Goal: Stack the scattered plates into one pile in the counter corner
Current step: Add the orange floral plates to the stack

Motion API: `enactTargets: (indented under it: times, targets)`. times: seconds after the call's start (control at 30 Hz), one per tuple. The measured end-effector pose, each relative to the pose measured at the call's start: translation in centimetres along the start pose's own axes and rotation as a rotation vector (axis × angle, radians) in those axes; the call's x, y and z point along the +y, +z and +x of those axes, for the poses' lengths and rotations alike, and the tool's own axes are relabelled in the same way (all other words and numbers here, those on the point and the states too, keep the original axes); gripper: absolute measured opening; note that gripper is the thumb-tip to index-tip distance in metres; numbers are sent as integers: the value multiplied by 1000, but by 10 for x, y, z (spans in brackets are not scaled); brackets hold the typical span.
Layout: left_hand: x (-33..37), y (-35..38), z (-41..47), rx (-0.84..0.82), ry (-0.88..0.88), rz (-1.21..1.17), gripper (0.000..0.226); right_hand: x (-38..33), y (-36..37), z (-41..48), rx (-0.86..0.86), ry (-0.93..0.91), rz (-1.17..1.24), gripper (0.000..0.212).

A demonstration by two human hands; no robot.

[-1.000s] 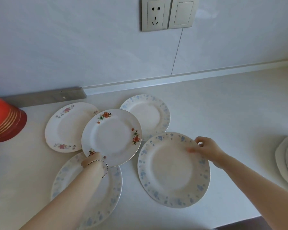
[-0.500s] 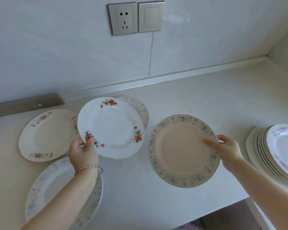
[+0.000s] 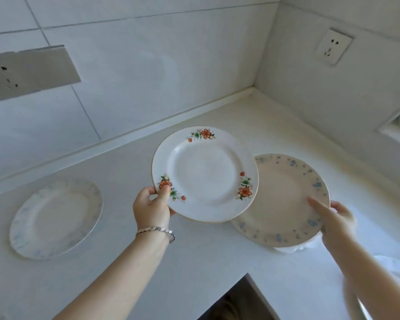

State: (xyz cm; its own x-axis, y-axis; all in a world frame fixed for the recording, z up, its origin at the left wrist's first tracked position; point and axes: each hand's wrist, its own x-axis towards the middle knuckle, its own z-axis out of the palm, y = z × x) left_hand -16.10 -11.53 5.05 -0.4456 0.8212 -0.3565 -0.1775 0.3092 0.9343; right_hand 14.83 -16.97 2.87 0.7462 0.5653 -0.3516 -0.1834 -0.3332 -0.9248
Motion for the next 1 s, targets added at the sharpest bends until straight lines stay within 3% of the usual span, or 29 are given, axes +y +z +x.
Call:
enactTargets:
  times: [0.23,0.53,0.67,1.0]
  targets:
    - [-20,106,-42,-106,-48,76,25,21,-68,61,20,158,101,25]
    - [-26,163,-58,-141,-133,16,25,47,-65,83,78,224,125,27]
    - [-26,170,-53,-143,-135,57,25,47,-55,76,111,110,-168,16]
    - [-22,174,-38,-211,-122,93,22,61,-37,76,89,-37,-609,30]
